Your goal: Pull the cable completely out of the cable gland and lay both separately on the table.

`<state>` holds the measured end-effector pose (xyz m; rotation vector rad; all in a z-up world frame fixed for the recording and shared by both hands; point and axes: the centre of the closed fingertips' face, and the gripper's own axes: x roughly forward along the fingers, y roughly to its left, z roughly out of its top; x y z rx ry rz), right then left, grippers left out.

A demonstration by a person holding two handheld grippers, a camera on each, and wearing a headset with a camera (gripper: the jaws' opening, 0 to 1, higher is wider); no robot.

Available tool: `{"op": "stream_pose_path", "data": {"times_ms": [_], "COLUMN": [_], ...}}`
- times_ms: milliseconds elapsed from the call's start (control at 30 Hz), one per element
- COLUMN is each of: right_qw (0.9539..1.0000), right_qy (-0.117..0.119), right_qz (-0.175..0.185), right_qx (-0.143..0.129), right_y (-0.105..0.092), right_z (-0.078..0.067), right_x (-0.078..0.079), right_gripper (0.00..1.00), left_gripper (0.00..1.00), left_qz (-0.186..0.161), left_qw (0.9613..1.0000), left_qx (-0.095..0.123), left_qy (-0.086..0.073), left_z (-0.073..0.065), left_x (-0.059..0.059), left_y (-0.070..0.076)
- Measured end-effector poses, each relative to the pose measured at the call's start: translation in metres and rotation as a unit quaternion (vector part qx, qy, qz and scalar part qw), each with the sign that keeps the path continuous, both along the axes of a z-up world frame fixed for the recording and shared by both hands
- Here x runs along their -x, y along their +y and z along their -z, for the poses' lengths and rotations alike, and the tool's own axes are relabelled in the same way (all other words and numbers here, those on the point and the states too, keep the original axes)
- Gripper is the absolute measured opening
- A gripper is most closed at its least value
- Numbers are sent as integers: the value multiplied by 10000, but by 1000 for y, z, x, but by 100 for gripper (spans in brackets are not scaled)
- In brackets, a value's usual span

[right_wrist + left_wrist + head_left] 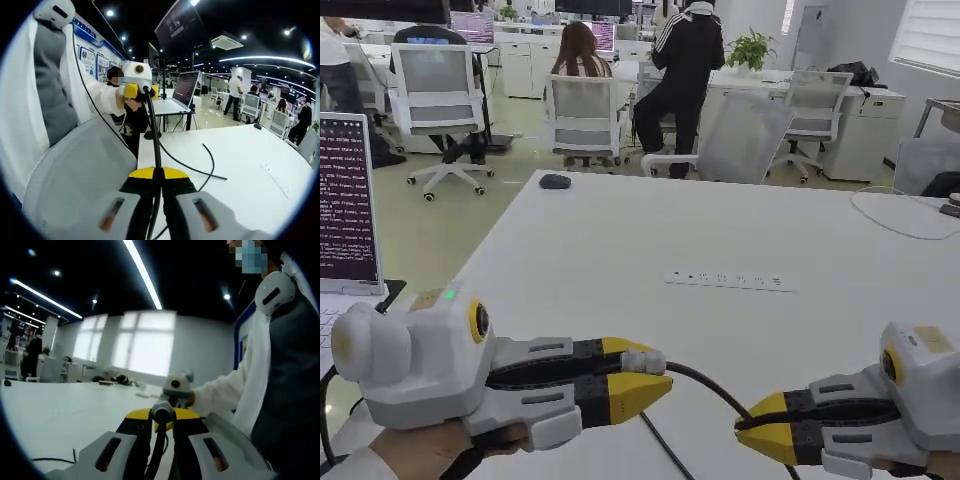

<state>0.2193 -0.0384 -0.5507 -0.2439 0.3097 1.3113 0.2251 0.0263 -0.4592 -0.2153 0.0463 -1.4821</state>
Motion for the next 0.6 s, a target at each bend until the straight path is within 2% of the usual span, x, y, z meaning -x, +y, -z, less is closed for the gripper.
{"op": "stream_pose_path", "data": {"times_ms": [67, 133, 200, 267, 300, 367, 500, 600], "right_qw": [10000, 9999, 9999, 9998, 9998, 9997, 9994, 9995], "right_qy": [36, 70, 87, 86, 98, 149, 314, 249], "right_qz": [52, 80, 90, 91, 95, 121, 133, 115], "right_qx": [51, 72, 78, 124, 140, 127, 72, 127], "right_y": [-3, -6, -6, -7, -7, -7, -8, -6], "right_z": [4, 8, 9, 10, 11, 12, 9, 2], "right_x": [0, 0, 1, 2, 2, 2, 3, 5], "right_gripper": [1, 1, 2, 2, 2, 2, 2, 3], "left_gripper": [16, 16, 16, 16, 16, 16, 16, 16], "left_qz": [-13, 1, 31, 77, 61, 16, -4, -47], "left_qw": [10000, 10000, 9999, 9997, 9996, 9997, 9997, 9998], "left_qx": [-11, -26, -109, -182, -196, -193, -183, -154], "left_qy": [-25, 18, 25, 176, 202, 127, 154, 151], "left_z": [0, 1, 3, 6, 7, 7, 6, 4], "left_x": [0, 0, 1, 2, 0, -1, -1, -2], "left_y": [0, -1, -1, -2, -2, -2, -2, -2]}}
